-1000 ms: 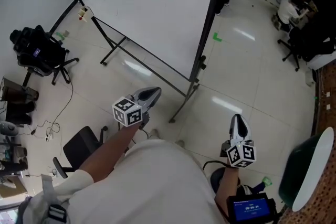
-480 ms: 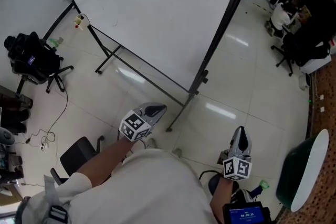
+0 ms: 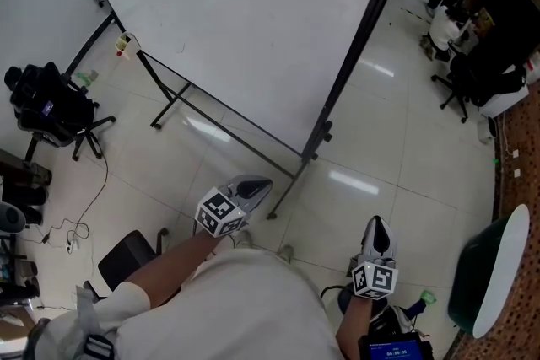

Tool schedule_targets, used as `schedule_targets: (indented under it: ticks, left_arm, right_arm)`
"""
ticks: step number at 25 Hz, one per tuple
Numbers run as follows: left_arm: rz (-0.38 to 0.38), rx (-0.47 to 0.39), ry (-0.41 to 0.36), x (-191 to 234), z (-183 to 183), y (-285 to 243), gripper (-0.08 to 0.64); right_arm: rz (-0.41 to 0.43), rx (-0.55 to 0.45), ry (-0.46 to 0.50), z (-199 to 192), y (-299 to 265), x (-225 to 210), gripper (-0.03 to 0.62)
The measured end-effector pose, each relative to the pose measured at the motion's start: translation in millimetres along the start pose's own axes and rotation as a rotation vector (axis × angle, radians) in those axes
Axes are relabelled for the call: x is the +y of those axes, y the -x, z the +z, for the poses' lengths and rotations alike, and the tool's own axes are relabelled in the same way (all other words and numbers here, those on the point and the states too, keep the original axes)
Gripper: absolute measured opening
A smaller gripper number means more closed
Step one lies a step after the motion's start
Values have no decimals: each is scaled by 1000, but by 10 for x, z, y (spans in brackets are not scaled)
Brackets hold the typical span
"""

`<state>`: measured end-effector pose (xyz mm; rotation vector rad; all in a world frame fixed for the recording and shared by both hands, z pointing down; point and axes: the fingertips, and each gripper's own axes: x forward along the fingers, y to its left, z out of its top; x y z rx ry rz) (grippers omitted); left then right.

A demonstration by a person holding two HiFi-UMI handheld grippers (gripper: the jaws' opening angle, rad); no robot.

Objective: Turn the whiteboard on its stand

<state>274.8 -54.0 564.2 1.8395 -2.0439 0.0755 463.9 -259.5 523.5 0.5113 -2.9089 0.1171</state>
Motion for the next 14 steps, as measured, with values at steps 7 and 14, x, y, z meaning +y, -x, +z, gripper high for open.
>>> schedule_targets:
  ticks: [7, 14]
  left_arm:
    - [-11, 22, 110, -82, -100, -98, 18]
    - [-19, 5, 103, -214, -21, -213, 19]
  right_arm:
    - [17, -2, -1, -41, 101, -52, 0]
    - [15, -10, -12, -64, 203, -225, 0]
